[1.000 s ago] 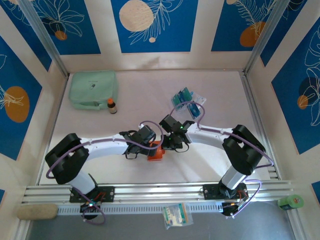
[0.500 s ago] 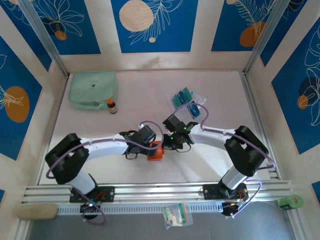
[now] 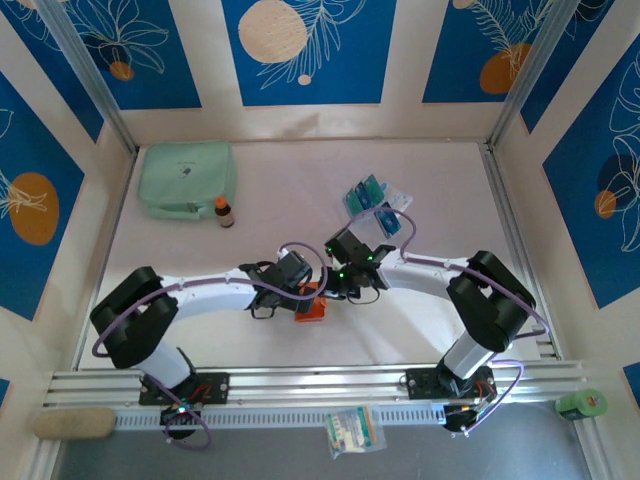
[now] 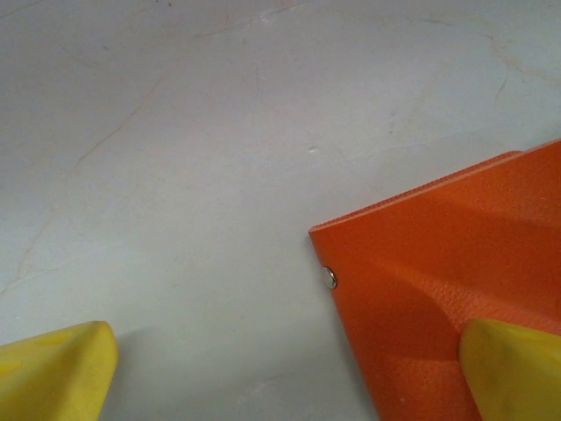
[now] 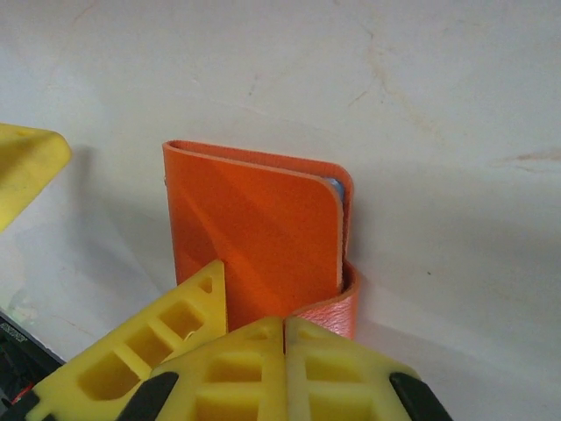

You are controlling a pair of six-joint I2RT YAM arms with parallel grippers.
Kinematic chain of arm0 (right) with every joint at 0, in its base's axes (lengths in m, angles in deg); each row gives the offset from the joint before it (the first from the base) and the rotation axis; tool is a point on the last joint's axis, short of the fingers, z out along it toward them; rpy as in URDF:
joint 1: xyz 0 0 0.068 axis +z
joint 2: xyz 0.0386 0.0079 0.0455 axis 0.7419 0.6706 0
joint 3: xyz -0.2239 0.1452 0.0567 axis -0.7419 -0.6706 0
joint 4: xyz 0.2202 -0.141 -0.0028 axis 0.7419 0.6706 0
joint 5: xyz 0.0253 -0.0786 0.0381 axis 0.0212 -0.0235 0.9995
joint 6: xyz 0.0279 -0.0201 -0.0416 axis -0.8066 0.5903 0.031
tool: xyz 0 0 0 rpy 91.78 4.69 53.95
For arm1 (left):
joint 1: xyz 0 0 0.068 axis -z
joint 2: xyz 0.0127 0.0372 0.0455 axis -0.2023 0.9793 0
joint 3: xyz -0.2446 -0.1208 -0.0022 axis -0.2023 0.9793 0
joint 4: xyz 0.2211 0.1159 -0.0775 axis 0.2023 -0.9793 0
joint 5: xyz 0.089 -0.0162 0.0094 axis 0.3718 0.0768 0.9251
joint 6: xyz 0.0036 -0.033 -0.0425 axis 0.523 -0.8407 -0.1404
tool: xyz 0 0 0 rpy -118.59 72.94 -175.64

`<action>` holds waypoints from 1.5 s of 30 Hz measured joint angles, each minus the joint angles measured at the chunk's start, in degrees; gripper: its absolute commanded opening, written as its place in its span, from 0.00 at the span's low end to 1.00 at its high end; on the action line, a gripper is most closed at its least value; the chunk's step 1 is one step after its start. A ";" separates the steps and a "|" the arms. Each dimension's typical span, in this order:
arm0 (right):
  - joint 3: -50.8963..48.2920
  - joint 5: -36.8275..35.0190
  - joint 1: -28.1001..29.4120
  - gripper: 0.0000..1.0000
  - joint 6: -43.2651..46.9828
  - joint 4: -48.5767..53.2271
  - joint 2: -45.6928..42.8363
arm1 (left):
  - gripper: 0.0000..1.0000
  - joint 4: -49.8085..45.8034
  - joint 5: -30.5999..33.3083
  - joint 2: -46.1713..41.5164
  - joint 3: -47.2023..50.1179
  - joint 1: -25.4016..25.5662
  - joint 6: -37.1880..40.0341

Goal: Put the credit cards into the card holder

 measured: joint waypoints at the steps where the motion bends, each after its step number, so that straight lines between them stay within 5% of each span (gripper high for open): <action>1: -0.07 0.09 0.02 0.00 -0.02 -0.20 0.20 | 1.00 0.02 0.04 0.00 0.00 0.02 0.00; 36: -4.26 0.28 1.40 0.00 -3.48 -9.14 1.44 | 1.00 -2.03 0.81 -5.35 0.50 -0.44 -0.66; 45: -3.61 -4.22 4.07 0.00 -2.78 -7.87 1.07 | 1.00 -2.08 0.44 -7.48 4.17 -0.50 -2.08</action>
